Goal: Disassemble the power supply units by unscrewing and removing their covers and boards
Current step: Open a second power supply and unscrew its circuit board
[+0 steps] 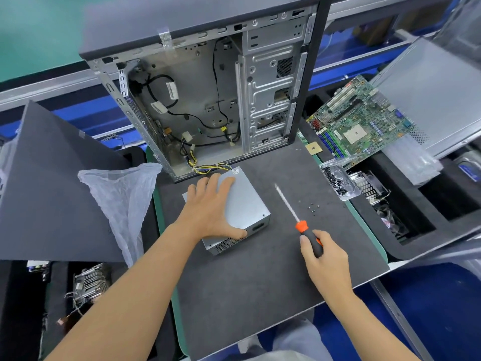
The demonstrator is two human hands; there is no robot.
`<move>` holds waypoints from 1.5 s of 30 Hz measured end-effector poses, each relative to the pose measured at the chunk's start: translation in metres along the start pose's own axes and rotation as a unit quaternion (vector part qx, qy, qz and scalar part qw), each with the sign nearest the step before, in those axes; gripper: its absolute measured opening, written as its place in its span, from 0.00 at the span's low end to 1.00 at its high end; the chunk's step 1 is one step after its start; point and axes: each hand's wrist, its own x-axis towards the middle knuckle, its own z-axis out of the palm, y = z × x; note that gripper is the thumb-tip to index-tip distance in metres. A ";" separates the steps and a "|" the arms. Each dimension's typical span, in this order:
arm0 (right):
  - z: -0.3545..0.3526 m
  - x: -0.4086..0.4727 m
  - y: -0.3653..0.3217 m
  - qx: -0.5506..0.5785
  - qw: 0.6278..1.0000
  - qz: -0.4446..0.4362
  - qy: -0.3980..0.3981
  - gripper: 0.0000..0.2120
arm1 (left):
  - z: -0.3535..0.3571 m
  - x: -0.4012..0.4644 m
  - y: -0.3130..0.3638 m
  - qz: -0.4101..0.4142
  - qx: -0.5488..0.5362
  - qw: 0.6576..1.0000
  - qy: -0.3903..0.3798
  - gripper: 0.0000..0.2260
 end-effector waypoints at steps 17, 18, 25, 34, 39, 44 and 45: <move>-0.010 -0.024 0.012 0.066 0.990 -0.127 -0.017 0.06 | 0.006 0.003 0.016 -0.119 -0.057 0.991 0.030 0.56; -0.010 -0.023 0.011 0.067 0.989 -0.129 -0.019 0.06 | 0.006 0.003 0.015 -0.119 -0.057 0.991 0.030 0.56; -0.010 -0.024 0.006 0.090 0.990 -0.105 -0.031 0.06 | 0.007 0.004 0.014 -0.118 -0.054 0.991 0.023 0.55; -0.021 -0.009 0.004 0.209 0.958 0.068 -0.186 0.27 | 0.009 0.008 0.012 -0.114 -0.072 0.991 0.020 0.54; -0.029 0.007 -0.001 0.267 0.916 0.132 -0.268 0.23 | 0.009 0.011 0.008 -0.118 -0.106 0.987 0.014 0.54; -0.022 0.007 -0.012 0.238 0.942 0.082 -0.222 0.22 | 0.004 0.016 -0.001 -0.121 -0.128 0.984 -0.005 0.52; -0.020 0.006 -0.012 0.219 0.954 0.056 -0.199 0.21 | 0.004 0.016 -0.002 -0.123 -0.127 0.984 -0.008 0.52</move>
